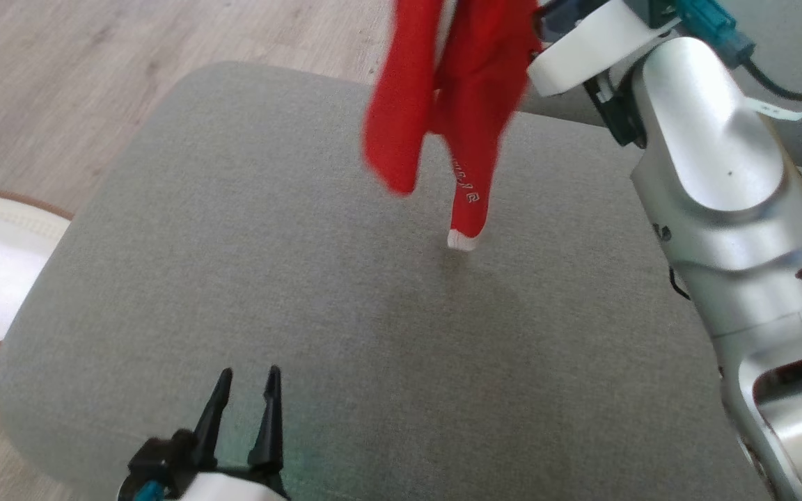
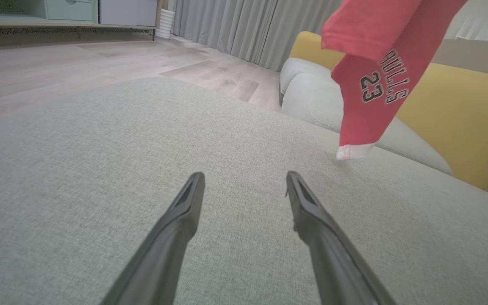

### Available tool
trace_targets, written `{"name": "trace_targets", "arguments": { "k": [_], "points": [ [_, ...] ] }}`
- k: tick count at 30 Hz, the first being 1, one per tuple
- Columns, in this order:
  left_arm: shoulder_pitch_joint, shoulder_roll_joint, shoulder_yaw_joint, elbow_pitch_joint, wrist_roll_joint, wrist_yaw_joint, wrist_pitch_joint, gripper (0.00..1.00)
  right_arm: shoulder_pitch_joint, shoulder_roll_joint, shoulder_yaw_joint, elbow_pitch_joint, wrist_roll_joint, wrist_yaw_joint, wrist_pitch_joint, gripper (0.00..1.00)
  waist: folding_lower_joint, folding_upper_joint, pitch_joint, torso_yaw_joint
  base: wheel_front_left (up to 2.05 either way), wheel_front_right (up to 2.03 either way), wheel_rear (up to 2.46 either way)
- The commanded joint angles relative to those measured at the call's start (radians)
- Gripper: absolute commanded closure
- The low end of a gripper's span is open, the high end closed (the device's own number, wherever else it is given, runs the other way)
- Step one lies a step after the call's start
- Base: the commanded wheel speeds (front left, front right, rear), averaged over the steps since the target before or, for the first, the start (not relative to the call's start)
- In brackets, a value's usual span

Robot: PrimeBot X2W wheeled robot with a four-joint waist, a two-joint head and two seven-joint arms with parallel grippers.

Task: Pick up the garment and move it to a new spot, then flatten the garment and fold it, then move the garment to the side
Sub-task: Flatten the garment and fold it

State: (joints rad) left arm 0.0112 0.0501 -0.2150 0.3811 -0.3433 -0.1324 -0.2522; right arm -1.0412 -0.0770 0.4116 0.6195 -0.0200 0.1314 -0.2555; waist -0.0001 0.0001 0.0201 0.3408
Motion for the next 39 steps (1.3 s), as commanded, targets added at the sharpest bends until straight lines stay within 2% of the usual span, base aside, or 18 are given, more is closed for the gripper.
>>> {"name": "trace_targets", "arguments": {
  "k": [1,4,7,15,16,17,20,27,34,39],
  "points": [
    [-0.010,0.000,0.045,-0.025,0.004,0.002,-0.010,0.00,-0.019,0.019,0.015,-0.055,0.019,-0.001,-0.006,1.00,0.0001,-0.0001,-0.004,-0.016,0.00,0.00,0.00],
    [-0.003,0.000,0.048,-0.026,-0.007,0.002,-0.010,0.00,0.031,0.005,0.033,-0.073,0.034,-0.001,-0.006,1.00,0.0001,-0.0001,-0.001,-0.051,0.00,0.00,0.00],
    [-0.005,0.000,0.047,-0.034,-0.014,0.002,-0.010,0.00,0.126,-0.041,0.040,-0.024,0.041,-0.001,-0.006,1.00,0.0001,-0.0001,0.007,-0.092,0.00,0.00,0.00],
    [-0.039,0.000,0.022,-0.034,-0.019,0.002,-0.010,0.00,0.452,-0.180,-0.064,0.260,0.010,-0.001,-0.006,1.00,0.0001,-0.0001,0.036,-0.157,0.00,0.00,0.00],
    [-0.043,0.000,0.018,-0.034,-0.017,0.002,-0.010,0.00,0.479,-0.190,-0.090,0.275,0.001,-0.001,-0.006,0.64,0.0001,-0.0001,0.039,-0.163,0.00,0.00,0.00],
    [-0.046,0.000,0.014,-0.034,-0.014,0.002,-0.010,0.00,0.505,-0.198,-0.114,0.286,-0.012,-0.001,-0.006,0.00,0.0001,-0.0001,0.041,-0.168,0.00,0.00,0.00],
    [-0.052,0.000,0.009,-0.037,-0.011,0.002,-0.010,0.00,0.569,-0.200,-0.191,0.272,-0.037,-0.001,-0.006,0.00,0.0001,-0.0001,0.044,-0.188,0.00,0.00,0.00],
    [-0.058,0.000,-0.024,-0.035,-0.017,0.002,-0.010,0.00,0.675,-0.160,-0.340,0.130,-0.085,-0.001,-0.006,0.00,0.0001,-0.0001,0.034,-0.224,0.00,0.00,0.00],
    [-0.048,0.000,-0.159,0.004,-0.058,0.002,-0.010,0.00,0.791,-0.077,-0.428,-0.081,-0.100,-0.001,-0.006,0.00,0.0001,-0.0001,0.013,-0.258,0.00,0.00,0.00],
    [-0.040,0.000,-0.239,0.039,-0.081,0.002,-0.010,0.00,0.848,-0.050,-0.469,-0.068,-0.138,-0.001,-0.006,0.00,0.0001,-0.0001,-0.003,-0.278,0.00,0.00,0.00]
  ]
}}
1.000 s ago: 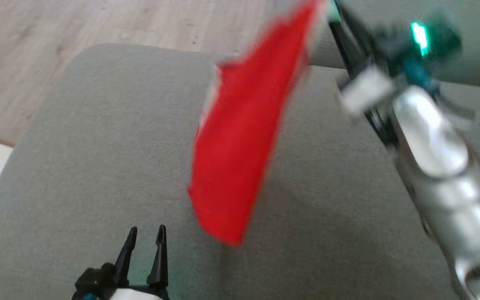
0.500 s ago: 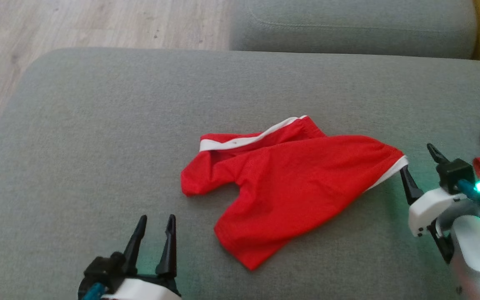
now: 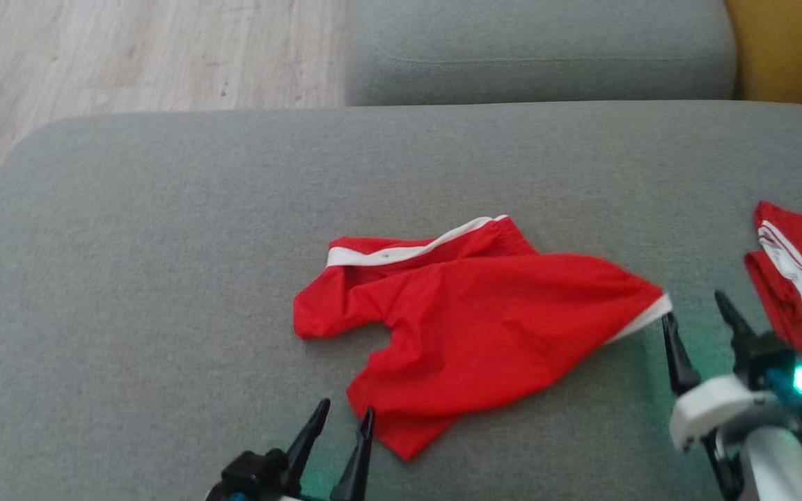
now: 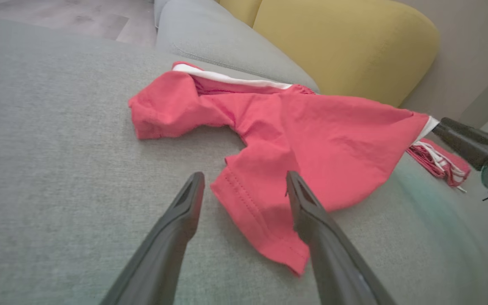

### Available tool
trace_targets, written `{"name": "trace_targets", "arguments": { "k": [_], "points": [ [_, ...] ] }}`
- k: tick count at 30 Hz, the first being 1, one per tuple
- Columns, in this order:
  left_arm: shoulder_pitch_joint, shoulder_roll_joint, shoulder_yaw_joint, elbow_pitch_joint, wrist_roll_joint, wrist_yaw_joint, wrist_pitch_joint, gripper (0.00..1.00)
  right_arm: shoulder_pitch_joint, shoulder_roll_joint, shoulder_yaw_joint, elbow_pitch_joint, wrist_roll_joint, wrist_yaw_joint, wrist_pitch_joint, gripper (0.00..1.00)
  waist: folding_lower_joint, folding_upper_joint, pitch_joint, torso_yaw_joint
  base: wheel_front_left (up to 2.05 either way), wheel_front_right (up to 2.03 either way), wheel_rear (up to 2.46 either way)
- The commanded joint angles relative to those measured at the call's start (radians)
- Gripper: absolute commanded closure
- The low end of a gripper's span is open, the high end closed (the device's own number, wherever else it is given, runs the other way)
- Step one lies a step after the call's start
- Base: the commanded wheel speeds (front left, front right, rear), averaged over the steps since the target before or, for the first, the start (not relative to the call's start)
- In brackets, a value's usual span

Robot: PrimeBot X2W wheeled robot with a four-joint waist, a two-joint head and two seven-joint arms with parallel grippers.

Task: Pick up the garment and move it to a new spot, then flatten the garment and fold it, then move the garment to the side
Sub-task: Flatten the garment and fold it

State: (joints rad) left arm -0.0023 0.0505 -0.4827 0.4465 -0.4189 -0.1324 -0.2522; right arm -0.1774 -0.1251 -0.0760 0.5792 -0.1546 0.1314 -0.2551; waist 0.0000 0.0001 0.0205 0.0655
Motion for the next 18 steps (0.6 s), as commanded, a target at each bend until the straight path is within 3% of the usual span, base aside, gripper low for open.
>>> {"name": "trace_targets", "arguments": {
  "k": [1,9,18],
  "points": [
    [-0.025,0.000,0.020,-0.021,-0.009,0.002,-0.010,0.00,-0.008,0.002,0.013,-0.018,-0.009,-0.001,-0.007,0.00,0.0000,-0.0001,-0.006,-0.006,0.00,0.00,0.00],
    [-0.020,0.000,-0.018,0.005,-0.015,0.002,-0.010,0.00,0.024,0.010,-0.020,0.005,-0.029,-0.001,-0.007,0.00,0.0000,-0.0001,-0.014,-0.031,0.00,0.00,0.00],
    [-0.006,0.000,-0.031,0.029,-0.033,0.002,-0.010,0.00,0.032,0.030,-0.036,-0.059,0.011,-0.001,-0.007,0.00,0.0000,-0.0001,-0.017,-0.064,0.00,0.00,0.00]
  ]
}}
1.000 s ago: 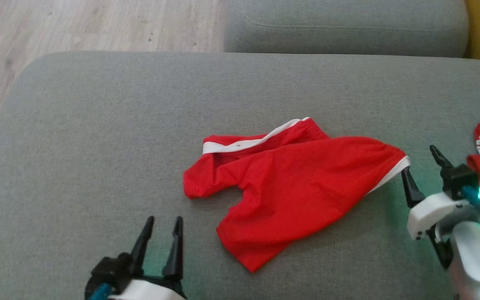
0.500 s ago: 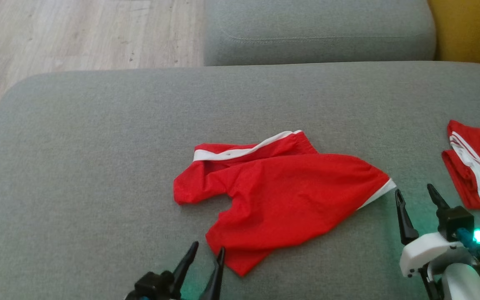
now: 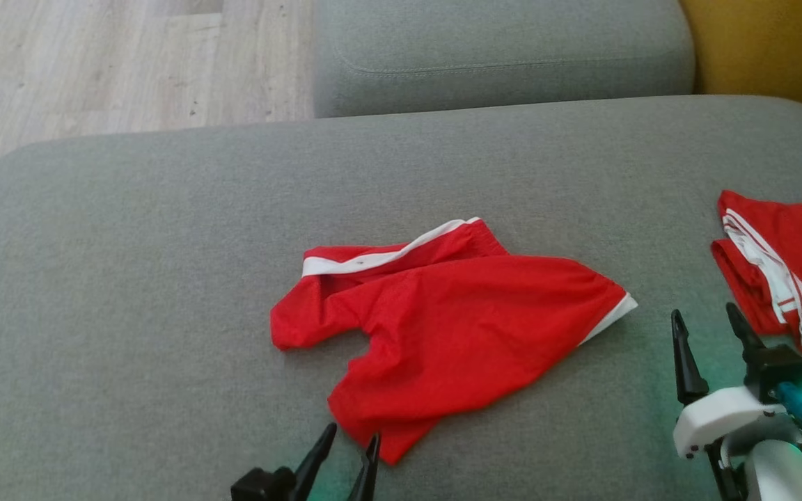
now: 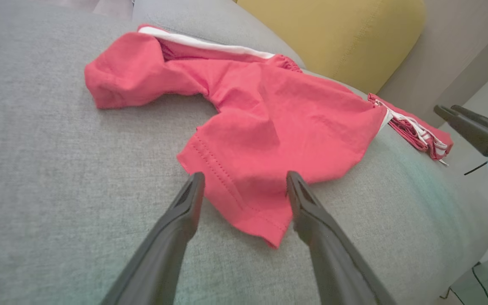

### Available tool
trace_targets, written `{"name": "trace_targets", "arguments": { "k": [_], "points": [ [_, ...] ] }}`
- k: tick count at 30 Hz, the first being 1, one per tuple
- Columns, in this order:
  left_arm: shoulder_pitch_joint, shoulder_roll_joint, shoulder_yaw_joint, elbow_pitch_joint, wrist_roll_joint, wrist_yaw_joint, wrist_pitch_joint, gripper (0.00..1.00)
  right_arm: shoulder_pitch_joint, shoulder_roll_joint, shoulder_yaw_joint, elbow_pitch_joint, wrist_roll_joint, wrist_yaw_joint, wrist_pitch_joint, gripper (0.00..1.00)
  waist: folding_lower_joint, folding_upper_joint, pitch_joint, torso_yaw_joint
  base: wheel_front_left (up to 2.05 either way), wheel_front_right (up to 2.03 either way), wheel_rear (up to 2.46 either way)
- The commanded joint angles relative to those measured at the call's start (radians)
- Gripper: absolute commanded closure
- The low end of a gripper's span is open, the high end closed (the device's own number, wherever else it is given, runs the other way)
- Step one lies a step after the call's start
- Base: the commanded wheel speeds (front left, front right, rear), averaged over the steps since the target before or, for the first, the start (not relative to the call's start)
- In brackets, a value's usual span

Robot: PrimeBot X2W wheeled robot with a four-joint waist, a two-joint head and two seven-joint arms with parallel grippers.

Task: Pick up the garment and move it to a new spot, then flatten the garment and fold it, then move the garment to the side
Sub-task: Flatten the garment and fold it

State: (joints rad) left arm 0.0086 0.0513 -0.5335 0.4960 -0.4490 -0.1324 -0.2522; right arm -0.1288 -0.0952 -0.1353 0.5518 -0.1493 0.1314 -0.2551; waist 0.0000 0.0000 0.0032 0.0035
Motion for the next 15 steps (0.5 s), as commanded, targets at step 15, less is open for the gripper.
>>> {"name": "trace_targets", "arguments": {
  "k": [15],
  "points": [
    [-0.079,-0.001,-0.046,0.136,-0.120,0.002,-0.010,0.00,-0.057,-0.007,0.055,-0.076,0.039,-0.001,-0.007,0.00,0.0000,0.0000,0.031,-0.058,0.00,0.00,0.00]
  ]
}}
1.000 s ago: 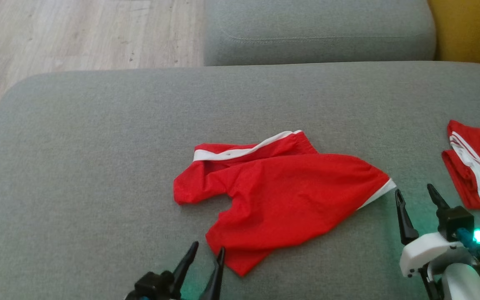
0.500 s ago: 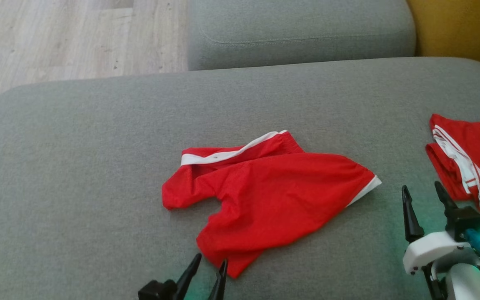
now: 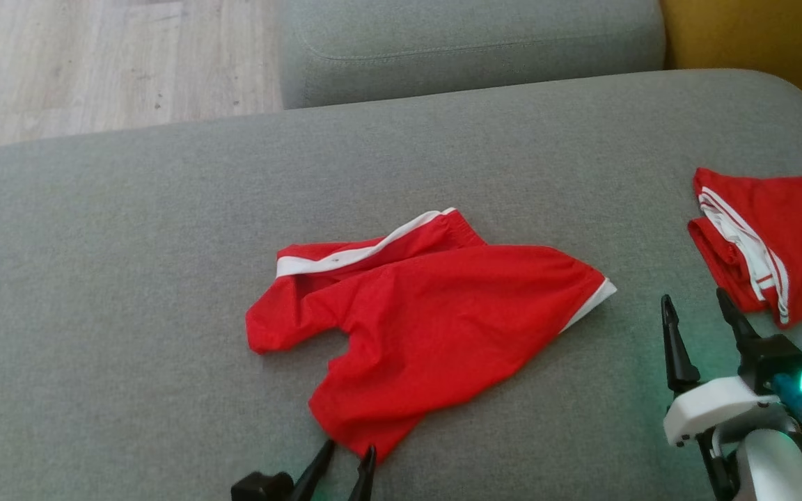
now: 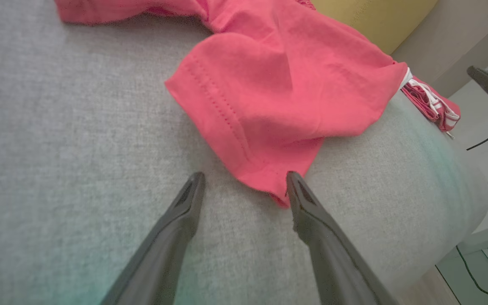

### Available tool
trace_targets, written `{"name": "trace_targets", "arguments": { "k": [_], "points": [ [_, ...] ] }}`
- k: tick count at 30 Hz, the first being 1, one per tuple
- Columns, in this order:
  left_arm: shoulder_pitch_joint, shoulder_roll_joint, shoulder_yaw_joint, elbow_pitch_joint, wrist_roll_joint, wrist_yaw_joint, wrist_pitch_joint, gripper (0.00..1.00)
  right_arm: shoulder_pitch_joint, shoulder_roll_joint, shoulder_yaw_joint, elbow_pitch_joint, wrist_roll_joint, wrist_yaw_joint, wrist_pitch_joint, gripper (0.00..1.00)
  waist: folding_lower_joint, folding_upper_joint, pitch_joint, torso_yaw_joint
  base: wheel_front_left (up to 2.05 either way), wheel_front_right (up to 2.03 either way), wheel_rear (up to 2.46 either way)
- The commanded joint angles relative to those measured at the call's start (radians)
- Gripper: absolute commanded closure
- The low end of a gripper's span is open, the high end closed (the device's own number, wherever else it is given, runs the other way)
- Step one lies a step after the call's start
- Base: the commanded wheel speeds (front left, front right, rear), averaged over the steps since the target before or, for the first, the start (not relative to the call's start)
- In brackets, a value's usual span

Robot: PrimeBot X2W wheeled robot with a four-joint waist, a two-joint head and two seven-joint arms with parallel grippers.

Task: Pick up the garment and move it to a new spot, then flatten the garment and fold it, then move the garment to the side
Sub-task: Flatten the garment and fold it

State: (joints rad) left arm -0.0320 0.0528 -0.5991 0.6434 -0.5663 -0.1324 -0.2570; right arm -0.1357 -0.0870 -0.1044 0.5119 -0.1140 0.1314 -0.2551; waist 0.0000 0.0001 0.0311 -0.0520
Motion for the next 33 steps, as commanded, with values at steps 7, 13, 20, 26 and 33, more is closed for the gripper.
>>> {"name": "trace_targets", "arguments": {
  "k": [7,13,20,26,33],
  "points": [
    [-0.061,-0.003,0.044,-0.034,0.005,0.002,-0.005,0.00,-0.044,-0.025,0.032,-0.042,0.016,-0.001,-0.007,0.00,0.0000,-0.0001,0.005,-0.008,0.00,0.00,0.00],
    [-0.038,-0.003,0.069,-0.097,0.037,0.002,-0.005,0.20,-0.034,-0.021,0.039,-0.041,0.027,-0.001,-0.007,0.00,0.0000,-0.0001,0.000,0.004,0.00,0.00,0.00],
    [-0.039,-0.003,0.104,-0.223,0.096,0.002,-0.005,1.00,-0.026,-0.019,0.042,-0.031,0.036,-0.001,-0.007,0.00,0.0000,-0.0001,-0.007,0.026,0.00,0.00,0.00],
    [-0.047,0.001,0.109,-0.355,0.131,0.002,-0.005,1.00,-0.019,-0.017,0.032,-0.032,0.049,-0.001,-0.007,0.00,0.0000,-0.0001,-0.011,0.058,0.00,0.00,0.00],
    [-0.091,0.021,0.154,-0.406,0.131,0.002,-0.005,1.00,-0.028,-0.002,0.035,-0.042,0.061,-0.001,-0.007,0.00,0.0000,-0.0001,0.021,0.076,0.00,0.00,0.00]
  ]
}}
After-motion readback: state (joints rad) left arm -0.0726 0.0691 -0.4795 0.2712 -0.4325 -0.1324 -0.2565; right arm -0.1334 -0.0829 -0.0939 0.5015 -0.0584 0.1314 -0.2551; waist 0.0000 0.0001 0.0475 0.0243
